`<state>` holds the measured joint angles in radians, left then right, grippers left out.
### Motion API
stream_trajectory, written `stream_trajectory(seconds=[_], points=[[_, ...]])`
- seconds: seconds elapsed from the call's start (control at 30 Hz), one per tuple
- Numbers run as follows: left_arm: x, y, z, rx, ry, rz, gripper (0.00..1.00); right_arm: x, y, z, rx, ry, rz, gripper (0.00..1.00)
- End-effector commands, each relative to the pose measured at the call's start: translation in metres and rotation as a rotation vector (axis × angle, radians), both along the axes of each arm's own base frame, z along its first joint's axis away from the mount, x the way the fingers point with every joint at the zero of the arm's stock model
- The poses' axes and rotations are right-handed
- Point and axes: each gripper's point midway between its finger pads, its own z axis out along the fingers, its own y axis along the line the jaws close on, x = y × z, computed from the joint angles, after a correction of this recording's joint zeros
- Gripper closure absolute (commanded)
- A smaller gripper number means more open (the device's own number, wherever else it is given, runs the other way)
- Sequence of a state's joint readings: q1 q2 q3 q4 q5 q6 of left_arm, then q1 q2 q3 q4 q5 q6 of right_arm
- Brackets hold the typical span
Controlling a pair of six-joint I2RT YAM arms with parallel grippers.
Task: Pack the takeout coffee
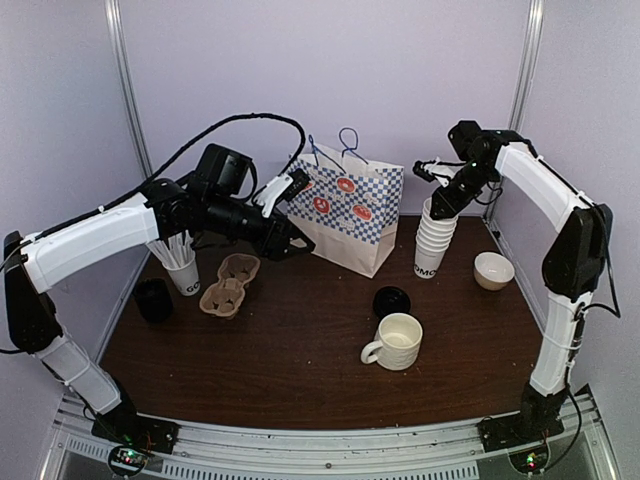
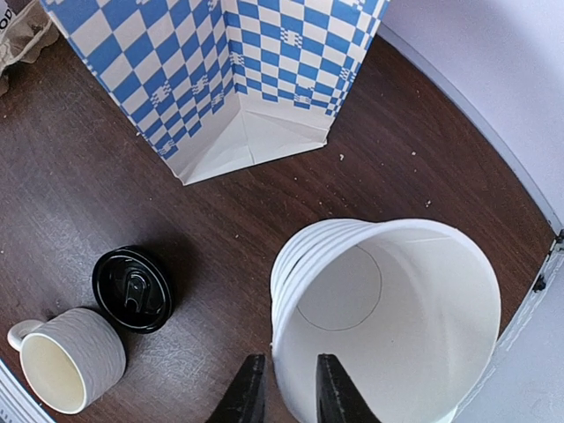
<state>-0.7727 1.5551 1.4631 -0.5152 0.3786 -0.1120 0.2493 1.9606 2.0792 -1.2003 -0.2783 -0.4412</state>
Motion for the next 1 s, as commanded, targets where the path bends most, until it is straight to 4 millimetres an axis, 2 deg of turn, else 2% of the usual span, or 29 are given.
stream_trajectory(seconds=[0.0, 0.13, 0.4, 0.7, 0.77, 0.87, 0.9, 0.97], points=[[0.001, -0.008, 0.008, -0.041, -0.022, -0.013, 0.42, 0.0, 0.001, -0.001, -0.01, 0.014, -0.001, 0.8], [0.0, -0.008, 0.005, -0.037, -0.016, -0.012, 0.42, 0.0, 0.002, -0.002, -0.011, 0.016, 0.001, 0.87], [-0.002, -0.01, 0.002, -0.037, -0.01, -0.014, 0.42, -0.002, 0.0, 0.013, -0.018, -0.017, 0.003, 0.99], [-0.003, -0.013, -0.001, -0.033, -0.003, -0.019, 0.42, 0.0, -0.013, 0.045, -0.111, -0.114, 0.005, 1.0], [-0.003, -0.013, -0.001, -0.034, -0.005, -0.019, 0.42, -0.003, -0.011, 0.048, -0.115, -0.118, 0.027, 1.0], [-0.004, -0.013, -0.002, -0.033, -0.002, -0.021, 0.42, -0.007, -0.007, 0.045, -0.095, -0.098, 0.032, 1.0], [-0.004, -0.013, -0.001, -0.033, -0.002, -0.022, 0.42, -0.012, -0.001, 0.04, -0.066, -0.064, 0.06, 1.0], [-0.004, -0.014, -0.002, -0.034, 0.003, -0.023, 0.42, -0.009, -0.004, 0.029, -0.119, -0.048, 0.041, 1.0]])
